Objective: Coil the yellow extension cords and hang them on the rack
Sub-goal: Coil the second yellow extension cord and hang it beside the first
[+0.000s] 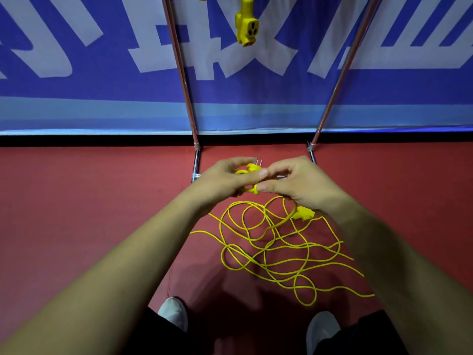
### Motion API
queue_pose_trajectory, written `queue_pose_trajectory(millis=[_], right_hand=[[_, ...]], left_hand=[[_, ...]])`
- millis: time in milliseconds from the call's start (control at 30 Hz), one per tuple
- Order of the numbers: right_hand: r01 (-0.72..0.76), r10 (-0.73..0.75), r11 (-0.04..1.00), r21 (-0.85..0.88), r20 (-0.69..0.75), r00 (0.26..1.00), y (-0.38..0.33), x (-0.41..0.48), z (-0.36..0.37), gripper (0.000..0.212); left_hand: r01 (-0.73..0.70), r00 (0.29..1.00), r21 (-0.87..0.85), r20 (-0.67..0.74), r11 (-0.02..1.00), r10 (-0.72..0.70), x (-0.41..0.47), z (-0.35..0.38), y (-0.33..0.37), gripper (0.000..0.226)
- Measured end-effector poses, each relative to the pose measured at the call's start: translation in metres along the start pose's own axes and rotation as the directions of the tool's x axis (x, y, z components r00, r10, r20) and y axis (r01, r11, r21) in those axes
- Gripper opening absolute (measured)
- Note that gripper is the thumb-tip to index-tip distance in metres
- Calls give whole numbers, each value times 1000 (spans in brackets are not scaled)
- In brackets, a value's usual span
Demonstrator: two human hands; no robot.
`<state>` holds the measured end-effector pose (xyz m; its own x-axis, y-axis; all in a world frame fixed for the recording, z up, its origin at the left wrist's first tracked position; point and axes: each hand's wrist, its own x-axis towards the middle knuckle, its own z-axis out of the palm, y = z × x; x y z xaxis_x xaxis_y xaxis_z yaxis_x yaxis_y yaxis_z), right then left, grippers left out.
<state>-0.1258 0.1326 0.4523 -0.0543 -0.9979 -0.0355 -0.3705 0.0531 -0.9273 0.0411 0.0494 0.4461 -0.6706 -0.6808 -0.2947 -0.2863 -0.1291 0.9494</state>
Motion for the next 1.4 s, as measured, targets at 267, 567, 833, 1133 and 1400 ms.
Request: queue_pose_trajectory(millis=[267, 567, 833, 1133, 1400], right_hand=[[-84, 81, 993, 79, 46, 996, 2, -3, -4, 10], [-276, 305, 932, 233, -98, 947, 22, 6, -7, 17], [-241, 407, 813, 531, -222, 886, 25, 7, -20, 24], [-233, 298, 782, 579, -18, 955, 19, 5, -12, 18], [-264, 260, 697, 666, 108, 960, 8, 2, -19, 23]], left_hand=[[-200, 962, -11, -193, 980, 194, 2, -9, 6, 17], [-370, 907, -62, -240, 927, 346, 3, -2, 0, 31], [-361, 922, -49, -170, 931, 348, 4, -11, -2, 61], [-2, 995, -15, 100, 1000, 3, -1, -5, -4, 25], [-62, 991, 413, 137, 909, 5, 4, -21, -10, 9]])
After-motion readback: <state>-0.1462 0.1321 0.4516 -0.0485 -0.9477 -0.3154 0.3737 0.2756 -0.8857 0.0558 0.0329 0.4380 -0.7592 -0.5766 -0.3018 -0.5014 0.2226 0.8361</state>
